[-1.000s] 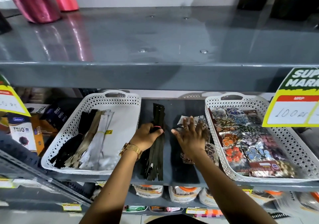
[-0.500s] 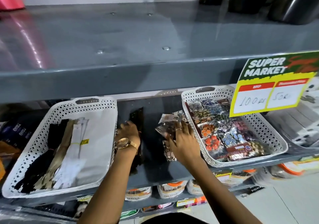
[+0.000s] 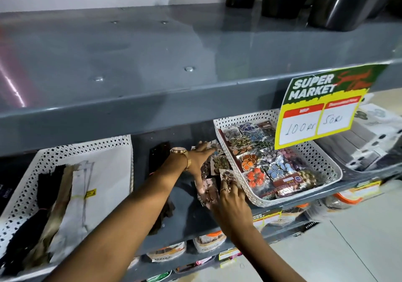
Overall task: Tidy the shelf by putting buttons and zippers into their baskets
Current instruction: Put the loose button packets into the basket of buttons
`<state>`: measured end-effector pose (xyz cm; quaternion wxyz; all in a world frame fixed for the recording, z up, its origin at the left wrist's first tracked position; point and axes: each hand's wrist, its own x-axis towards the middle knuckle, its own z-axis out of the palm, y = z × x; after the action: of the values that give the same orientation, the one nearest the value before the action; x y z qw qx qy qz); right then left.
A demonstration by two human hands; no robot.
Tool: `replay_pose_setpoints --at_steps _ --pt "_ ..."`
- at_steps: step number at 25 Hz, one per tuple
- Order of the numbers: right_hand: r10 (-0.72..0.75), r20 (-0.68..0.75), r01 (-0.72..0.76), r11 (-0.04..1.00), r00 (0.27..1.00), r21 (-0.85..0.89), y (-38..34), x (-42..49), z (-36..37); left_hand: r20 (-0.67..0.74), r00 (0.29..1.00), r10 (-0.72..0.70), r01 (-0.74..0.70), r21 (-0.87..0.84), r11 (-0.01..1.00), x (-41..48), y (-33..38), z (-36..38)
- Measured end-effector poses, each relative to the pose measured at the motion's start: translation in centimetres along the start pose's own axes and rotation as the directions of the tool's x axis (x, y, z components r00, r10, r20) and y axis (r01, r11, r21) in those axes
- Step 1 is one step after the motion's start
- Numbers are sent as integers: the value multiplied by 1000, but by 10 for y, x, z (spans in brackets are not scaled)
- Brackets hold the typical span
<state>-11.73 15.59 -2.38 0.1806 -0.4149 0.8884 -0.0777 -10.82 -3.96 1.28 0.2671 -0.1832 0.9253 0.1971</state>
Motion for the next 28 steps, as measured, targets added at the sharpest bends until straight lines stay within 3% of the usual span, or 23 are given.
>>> replay_pose_setpoints --at_steps 2,9,12,15,19,21,23,24,25,28 --pt "7 11 -8 1000 1000 15 -4 7 -2 -10 1000 5 -6 -11 1000 7 -5 7" --pt "-44 -28 46 998 999 52 -18 23 -22 -364 927 85 -194 -272 942 1 -18 32" --pt "-57 -30 59 996 998 60 -10 28 -23 -401 912 89 -219 -291 931 -3 -11 34" --pt "-95 -72 104 986 993 131 -3 36 -39 -459 888 30 -229 -386 893 -15 -17 24" --pt "-155 -231 198 964 960 176 -1 46 -74 -596 796 -108 -135 -348 928 -31 -29 24" --pt "-219 -249 213 976 943 -53 -6 55 -79 -623 752 -216 -69 -400 914 -34 -16 40" --pt "-408 -118 315 830 905 -460 -9 73 -79 -641 729 -240 -47 -396 917 -31 6 63" --pt "-477 -37 372 730 878 -574 -7 82 -79 -669 712 -212 -37 -338 940 -24 16 76" --pt "-491 29 402 676 871 -618 -5 92 -79 -683 700 -210 -9 -302 953 -21 25 85" --pt "-485 100 450 690 869 -566 5 110 -78 -670 668 -324 82 -366 927 -7 21 96"
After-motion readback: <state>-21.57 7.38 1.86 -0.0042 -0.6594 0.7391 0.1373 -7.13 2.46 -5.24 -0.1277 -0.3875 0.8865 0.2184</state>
